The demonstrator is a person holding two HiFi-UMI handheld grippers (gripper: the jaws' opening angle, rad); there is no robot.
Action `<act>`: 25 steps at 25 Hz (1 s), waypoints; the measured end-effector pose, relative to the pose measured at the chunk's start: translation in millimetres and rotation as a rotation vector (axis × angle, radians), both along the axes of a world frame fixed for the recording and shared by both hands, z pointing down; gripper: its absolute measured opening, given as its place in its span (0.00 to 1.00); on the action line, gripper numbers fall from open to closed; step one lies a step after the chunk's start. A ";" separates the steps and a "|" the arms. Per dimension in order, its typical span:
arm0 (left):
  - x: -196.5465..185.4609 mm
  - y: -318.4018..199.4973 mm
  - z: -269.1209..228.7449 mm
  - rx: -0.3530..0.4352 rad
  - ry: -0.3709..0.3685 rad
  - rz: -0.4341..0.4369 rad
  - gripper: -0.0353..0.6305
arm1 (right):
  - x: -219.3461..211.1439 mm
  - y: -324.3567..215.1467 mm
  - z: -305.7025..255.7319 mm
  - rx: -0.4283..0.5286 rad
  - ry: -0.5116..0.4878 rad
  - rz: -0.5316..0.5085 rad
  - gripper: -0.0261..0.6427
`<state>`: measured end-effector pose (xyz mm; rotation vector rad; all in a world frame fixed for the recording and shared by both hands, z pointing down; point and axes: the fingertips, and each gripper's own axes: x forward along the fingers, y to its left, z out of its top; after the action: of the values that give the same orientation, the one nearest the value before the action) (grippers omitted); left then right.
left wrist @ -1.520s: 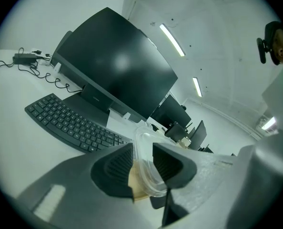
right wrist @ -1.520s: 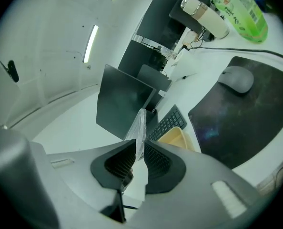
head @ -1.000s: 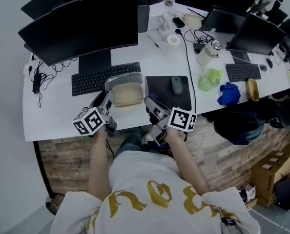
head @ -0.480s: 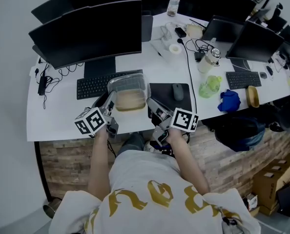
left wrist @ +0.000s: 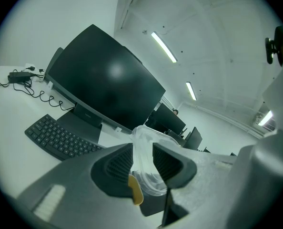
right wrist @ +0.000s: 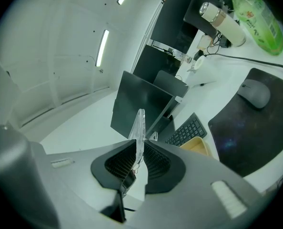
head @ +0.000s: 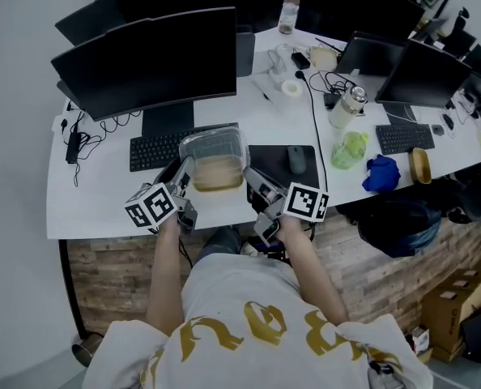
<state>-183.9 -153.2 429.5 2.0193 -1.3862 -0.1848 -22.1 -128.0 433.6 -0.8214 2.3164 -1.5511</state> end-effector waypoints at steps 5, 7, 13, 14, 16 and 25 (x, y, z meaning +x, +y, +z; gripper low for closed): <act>3.0 -1.6 -0.3 0.003 0.004 0.003 0.24 | 3.3 -1.2 0.0 0.000 0.006 0.004 0.13; 4.8 -2.3 -2.1 0.007 0.006 0.003 0.24 | 5.0 -1.7 -1.7 0.004 0.009 0.003 0.13; 8.2 -1.8 -3.2 0.015 0.015 0.003 0.24 | 8.1 -0.6 -4.2 0.010 0.014 -0.002 0.13; 8.1 -1.2 -3.0 0.015 0.016 0.002 0.24 | 8.1 0.0 -4.6 0.010 0.015 -0.006 0.13; 8.0 0.0 -2.6 0.014 0.018 -0.002 0.24 | 8.2 1.2 -5.3 0.012 0.017 -0.012 0.13; 13.4 1.4 -1.5 0.011 0.016 -0.008 0.24 | 13.7 1.7 -4.0 0.015 0.024 -0.032 0.13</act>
<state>-170.5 -151.8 428.0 2.0173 -1.3862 -0.2116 -8.4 -126.4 429.6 -0.8076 2.3658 -1.5436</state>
